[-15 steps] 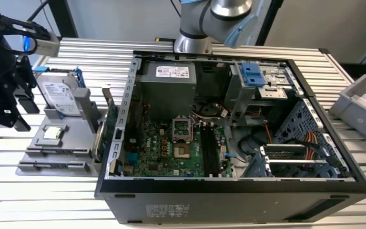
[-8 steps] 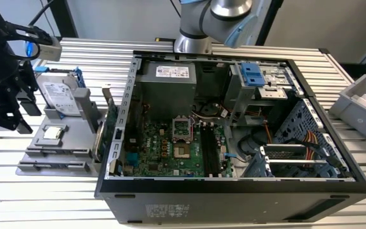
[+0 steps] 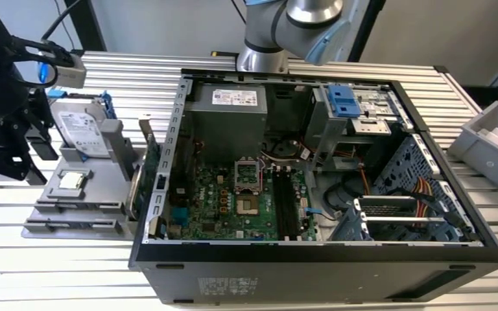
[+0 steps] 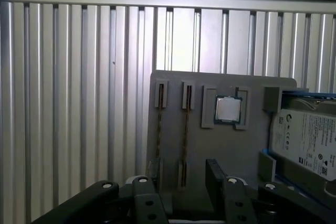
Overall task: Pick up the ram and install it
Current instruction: 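Pick up the ram and move it above insertion slot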
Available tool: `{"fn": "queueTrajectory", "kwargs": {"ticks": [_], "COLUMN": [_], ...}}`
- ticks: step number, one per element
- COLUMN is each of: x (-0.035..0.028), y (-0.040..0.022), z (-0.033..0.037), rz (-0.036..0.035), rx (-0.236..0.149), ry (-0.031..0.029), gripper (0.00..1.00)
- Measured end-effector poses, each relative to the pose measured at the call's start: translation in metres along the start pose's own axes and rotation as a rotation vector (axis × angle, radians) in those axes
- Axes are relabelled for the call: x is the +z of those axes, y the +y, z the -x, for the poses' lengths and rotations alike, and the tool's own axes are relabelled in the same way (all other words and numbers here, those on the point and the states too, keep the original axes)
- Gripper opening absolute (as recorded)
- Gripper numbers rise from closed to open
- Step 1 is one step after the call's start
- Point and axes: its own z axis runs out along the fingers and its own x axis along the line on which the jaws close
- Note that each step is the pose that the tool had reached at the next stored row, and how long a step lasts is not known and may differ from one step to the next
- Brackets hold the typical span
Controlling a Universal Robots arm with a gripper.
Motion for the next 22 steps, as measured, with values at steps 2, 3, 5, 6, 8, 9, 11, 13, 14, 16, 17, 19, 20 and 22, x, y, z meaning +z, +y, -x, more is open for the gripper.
{"fn": "queueTrajectory", "kwargs": {"ticks": [2, 3, 5, 6, 8, 9, 11, 13, 14, 16, 17, 19, 20, 22], "x": [0.0018, 0.0024, 0.0042, 0.005, 0.007, 0.0077, 0.0094, 0.0108, 0.0115, 0.0124, 0.0125, 0.0126, 0.0128, 0.0128], "y": [0.0, 0.0, 0.0, 0.0, -0.0001, -0.0001, -0.0001, 0.0, 0.0, 0.0, -0.0001, -0.0001, -0.0001, -0.0001], "z": [0.0, 0.0, -0.0001, -0.0001, -0.0001, -0.0001, -0.0001, -0.0001, -0.0001, -0.0001, -0.0002, -0.0002, -0.0002, -0.0002], "rz": [-0.0001, 0.0002, 0.0001, 0.0002, 0.0, 0.0001, 0.0, 0.0001, -0.0001, 0.0002, 0.0003, 0.0002, 0.0001, 0.0002], "rx": [0.0, 0.0, 0.0, 0.0, 0.0, 0.0, 0.0, 0.0, 0.0, 0.0, 0.0, 0.0, 0.0, 0.0], "ry": [-0.0001, 0.0002, 0.0001, 0.0001, 0.0, 0.0001, 0.0, 0.0001, -0.0001, 0.0002, 0.0002, 0.0002, 0.0001, 0.0001], "gripper": [1.0, 1.0, 1.0, 1.0, 1.0, 1.0, 1.0, 1.0, 1.0, 1.0, 1.0, 1.0, 1.0, 1.0]}}
